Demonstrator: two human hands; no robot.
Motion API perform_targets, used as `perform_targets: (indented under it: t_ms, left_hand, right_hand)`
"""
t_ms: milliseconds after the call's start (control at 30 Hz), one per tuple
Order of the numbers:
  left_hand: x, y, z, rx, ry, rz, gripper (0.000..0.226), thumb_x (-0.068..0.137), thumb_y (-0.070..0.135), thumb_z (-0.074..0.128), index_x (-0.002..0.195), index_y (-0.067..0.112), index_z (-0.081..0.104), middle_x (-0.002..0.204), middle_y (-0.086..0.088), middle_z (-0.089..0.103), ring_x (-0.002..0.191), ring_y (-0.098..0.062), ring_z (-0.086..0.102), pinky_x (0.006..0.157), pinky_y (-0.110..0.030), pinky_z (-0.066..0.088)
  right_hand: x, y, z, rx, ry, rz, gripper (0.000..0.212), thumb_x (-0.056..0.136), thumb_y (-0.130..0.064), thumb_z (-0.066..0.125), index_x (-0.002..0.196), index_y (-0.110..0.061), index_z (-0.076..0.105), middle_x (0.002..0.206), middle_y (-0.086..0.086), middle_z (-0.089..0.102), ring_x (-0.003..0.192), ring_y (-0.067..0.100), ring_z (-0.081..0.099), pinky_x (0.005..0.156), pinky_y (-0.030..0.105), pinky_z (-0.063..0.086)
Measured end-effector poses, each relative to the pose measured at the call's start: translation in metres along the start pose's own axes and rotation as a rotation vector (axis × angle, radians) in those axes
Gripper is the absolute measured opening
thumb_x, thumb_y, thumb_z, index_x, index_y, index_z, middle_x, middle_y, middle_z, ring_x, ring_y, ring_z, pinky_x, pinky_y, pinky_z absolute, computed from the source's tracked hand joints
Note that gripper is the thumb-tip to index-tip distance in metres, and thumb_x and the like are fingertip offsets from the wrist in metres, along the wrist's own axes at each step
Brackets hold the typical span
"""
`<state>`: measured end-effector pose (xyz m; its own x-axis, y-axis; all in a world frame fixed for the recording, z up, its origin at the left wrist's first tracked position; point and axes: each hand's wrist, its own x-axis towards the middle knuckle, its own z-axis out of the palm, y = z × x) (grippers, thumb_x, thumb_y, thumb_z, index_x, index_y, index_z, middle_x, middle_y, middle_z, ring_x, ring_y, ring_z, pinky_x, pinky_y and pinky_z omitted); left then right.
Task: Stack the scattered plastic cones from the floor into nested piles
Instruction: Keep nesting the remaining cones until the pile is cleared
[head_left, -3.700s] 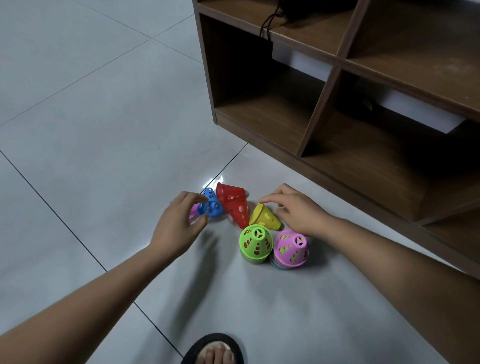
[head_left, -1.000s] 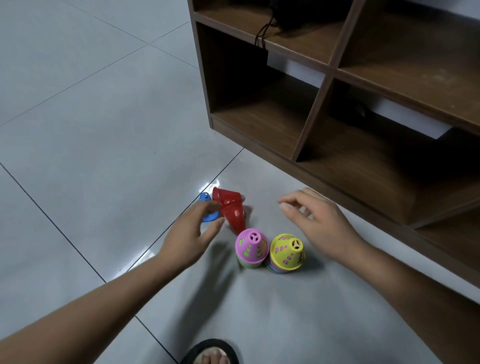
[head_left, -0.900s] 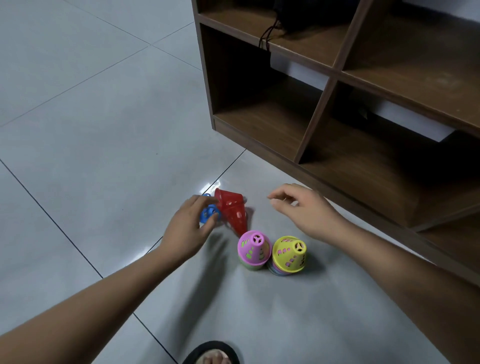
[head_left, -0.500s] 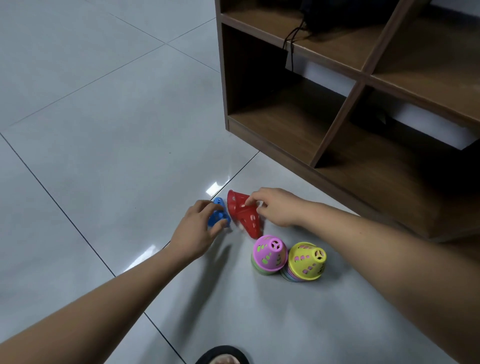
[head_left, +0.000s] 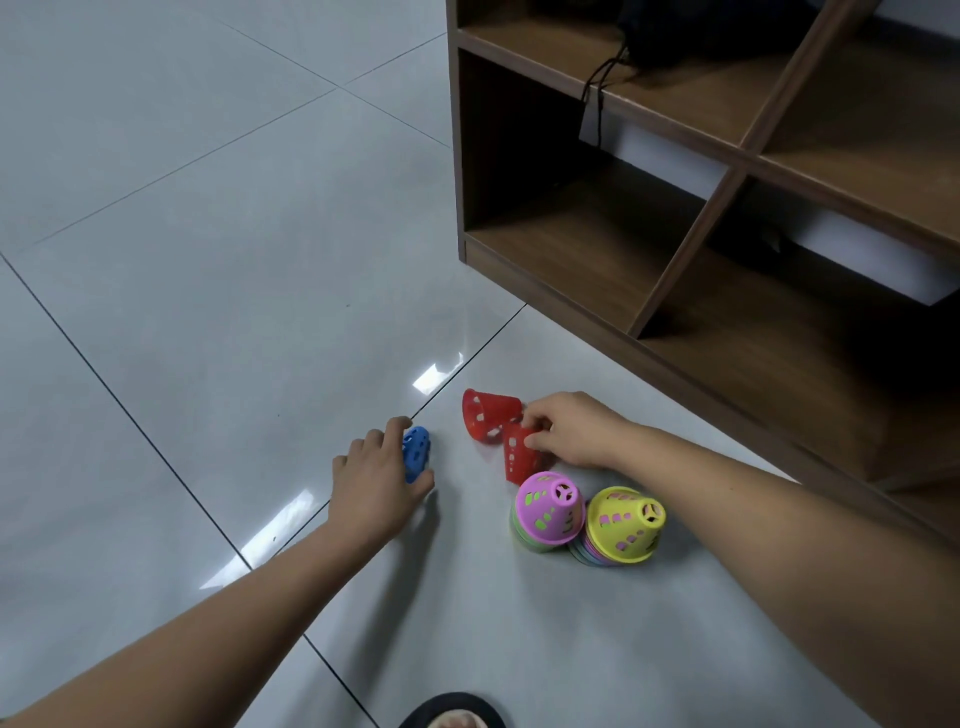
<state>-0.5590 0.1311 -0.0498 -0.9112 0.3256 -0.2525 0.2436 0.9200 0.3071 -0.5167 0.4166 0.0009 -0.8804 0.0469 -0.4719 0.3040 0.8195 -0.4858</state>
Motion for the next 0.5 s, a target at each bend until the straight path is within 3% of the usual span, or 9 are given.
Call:
perform_targets:
  t_ms: [67, 133, 233, 333, 400, 500]
  left_hand:
    - [-0.001, -0.003, -0.003, 0.013, -0.005, -0.023, 0.060, 0.089, 0.046, 0.065, 0.143, 0.031, 0.043, 0.117, 0.000, 0.062, 0.108, -0.030, 0.058, 0.088, -0.041, 0.037]
    - [-0.004, -0.002, -0.011, -0.038, -0.003, -0.017, 0.059, 0.086, 0.042, 0.064, 0.141, 0.030, 0.045, 0.113, 0.001, 0.062, 0.103, -0.028, 0.057, 0.088, -0.040, 0.036]
    - [-0.015, 0.013, -0.030, -0.178, 0.014, 0.042, 0.060, 0.081, 0.043, 0.061, 0.139, 0.034, 0.045, 0.118, 0.005, 0.063, 0.102, -0.022, 0.058, 0.092, -0.039, 0.038]
    - [-0.030, 0.038, -0.051, -0.388, 0.050, 0.124, 0.062, 0.086, 0.038, 0.074, 0.141, 0.042, 0.043, 0.124, 0.016, 0.064, 0.102, -0.013, 0.061, 0.091, -0.034, 0.048]
    - [-0.041, 0.055, -0.064, -0.503, 0.063, 0.194, 0.064, 0.088, 0.038, 0.079, 0.139, 0.050, 0.042, 0.123, 0.024, 0.063, 0.108, -0.004, 0.064, 0.088, -0.031, 0.053]
    - [-0.055, 0.080, -0.082, -0.618, 0.077, 0.293, 0.063, 0.088, 0.038, 0.082, 0.137, 0.052, 0.045, 0.124, 0.030, 0.063, 0.120, 0.003, 0.062, 0.092, -0.024, 0.052]
  right_hand:
    - [-0.009, 0.004, -0.007, 0.088, 0.091, -0.014, 0.006, 0.094, -0.027, 0.076, 0.093, -0.030, 0.071, 0.089, -0.010, 0.070, 0.083, 0.012, 0.065, 0.074, 0.026, 0.047]
    - [-0.020, 0.008, -0.015, 0.168, 0.161, -0.033, 0.006, 0.094, -0.029, 0.077, 0.091, -0.027, 0.072, 0.083, -0.010, 0.071, 0.076, 0.007, 0.063, 0.071, 0.028, 0.047]
    - [-0.038, 0.021, -0.027, 0.316, 0.223, -0.049, 0.008, 0.098, -0.031, 0.073, 0.091, -0.026, 0.073, 0.082, -0.003, 0.073, 0.075, 0.012, 0.067, 0.074, 0.039, 0.054]
    - [-0.066, 0.032, -0.039, 0.536, 0.244, -0.034, 0.012, 0.104, -0.022, 0.067, 0.095, -0.021, 0.073, 0.082, 0.010, 0.073, 0.072, 0.016, 0.070, 0.074, 0.045, 0.060]
    - [-0.088, 0.035, -0.048, 0.671, 0.251, -0.034, 0.013, 0.107, -0.017, 0.062, 0.100, -0.013, 0.073, 0.079, 0.018, 0.070, 0.071, 0.018, 0.068, 0.070, 0.038, 0.059]
    - [-0.123, 0.035, -0.057, 0.837, 0.264, -0.012, 0.018, 0.109, -0.015, 0.057, 0.105, -0.003, 0.069, 0.078, 0.015, 0.068, 0.072, 0.021, 0.065, 0.065, 0.028, 0.057]
